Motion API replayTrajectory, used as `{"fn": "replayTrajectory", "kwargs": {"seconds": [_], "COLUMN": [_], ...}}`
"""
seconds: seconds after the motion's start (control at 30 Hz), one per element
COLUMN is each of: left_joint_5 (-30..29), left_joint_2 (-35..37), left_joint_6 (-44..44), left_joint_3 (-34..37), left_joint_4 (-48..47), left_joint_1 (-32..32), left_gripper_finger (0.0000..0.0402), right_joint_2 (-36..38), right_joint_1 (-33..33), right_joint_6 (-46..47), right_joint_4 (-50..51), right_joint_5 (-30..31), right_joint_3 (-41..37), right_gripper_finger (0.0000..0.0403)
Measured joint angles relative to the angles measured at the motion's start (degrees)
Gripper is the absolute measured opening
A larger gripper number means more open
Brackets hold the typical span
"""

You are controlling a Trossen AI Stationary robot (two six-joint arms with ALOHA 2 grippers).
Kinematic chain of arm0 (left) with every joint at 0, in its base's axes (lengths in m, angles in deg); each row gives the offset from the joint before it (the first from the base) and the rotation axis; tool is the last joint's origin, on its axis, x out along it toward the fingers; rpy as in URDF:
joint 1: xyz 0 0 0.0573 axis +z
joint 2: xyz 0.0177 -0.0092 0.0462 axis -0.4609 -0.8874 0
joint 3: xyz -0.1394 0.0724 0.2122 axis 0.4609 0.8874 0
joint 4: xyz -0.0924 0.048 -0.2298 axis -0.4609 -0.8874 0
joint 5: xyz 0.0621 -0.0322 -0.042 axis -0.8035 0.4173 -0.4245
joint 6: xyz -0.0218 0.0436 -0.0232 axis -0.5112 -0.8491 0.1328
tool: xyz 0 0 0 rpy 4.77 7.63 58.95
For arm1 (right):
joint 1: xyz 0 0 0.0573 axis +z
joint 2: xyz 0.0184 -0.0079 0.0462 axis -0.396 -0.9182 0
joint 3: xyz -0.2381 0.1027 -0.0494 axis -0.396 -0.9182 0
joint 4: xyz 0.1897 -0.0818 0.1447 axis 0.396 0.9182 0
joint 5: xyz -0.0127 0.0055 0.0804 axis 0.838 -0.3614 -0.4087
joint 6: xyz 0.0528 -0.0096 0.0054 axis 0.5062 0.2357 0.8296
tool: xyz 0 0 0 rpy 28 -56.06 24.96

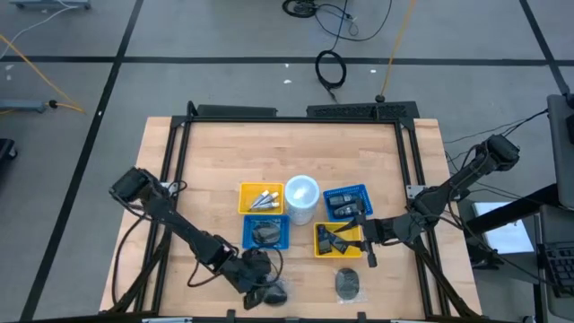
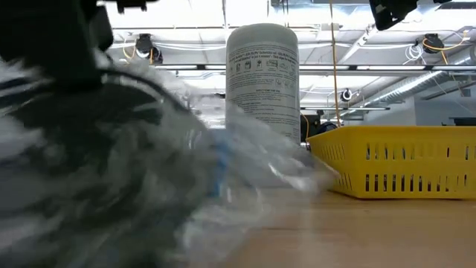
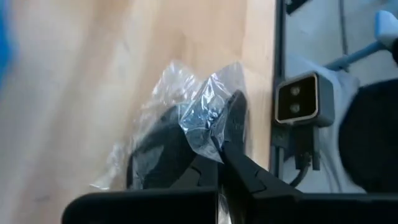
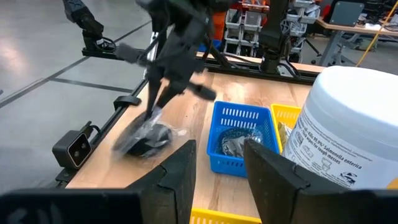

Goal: Pick & Place Travel size toiletries
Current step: Put the black hairbrush into the bottom blue bin

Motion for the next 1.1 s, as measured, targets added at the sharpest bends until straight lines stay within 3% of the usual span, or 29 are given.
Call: {"fn": "replayTrajectory", "kwargs": {"seconds": [0.3, 0.47, 0.9, 1.1], "left_joint_5": [-14.15, -20.87, -37.19, -40.05], "left_joint_2": [10.75, 14.42, 15.67, 15.67], "left_joint_6": [-1.17, -1.48, 8.51, 9.54], "left_joint_3": [-0.02, -0.04, -0.09, -0.09], "left_joint_4": [-12.77, -14.88, -28.31, -28.98], "left_joint_1": [-0.62, -1.37, -1.18, -1.18], "left_gripper_finger": [0.0000, 0.0000, 0.0000, 0.0000], "right_joint_2": [-0.01, -0.01, -0.01, -0.01], "right_joint_1": [0.00, 0.02, 0.00, 0.02], "right_joint_6": [0.00, 0.00, 0.00, 0.00], "right_joint_4": [0.05, -0.01, 0.02, 0.03], "right_joint_5": [0.00, 0.00, 0.00, 0.00], "right_joint_3": [0.00, 0.00, 0.00, 0.00], "right_gripper_finger": [0.0128, 0.0128, 0.0128, 0.0128]}}
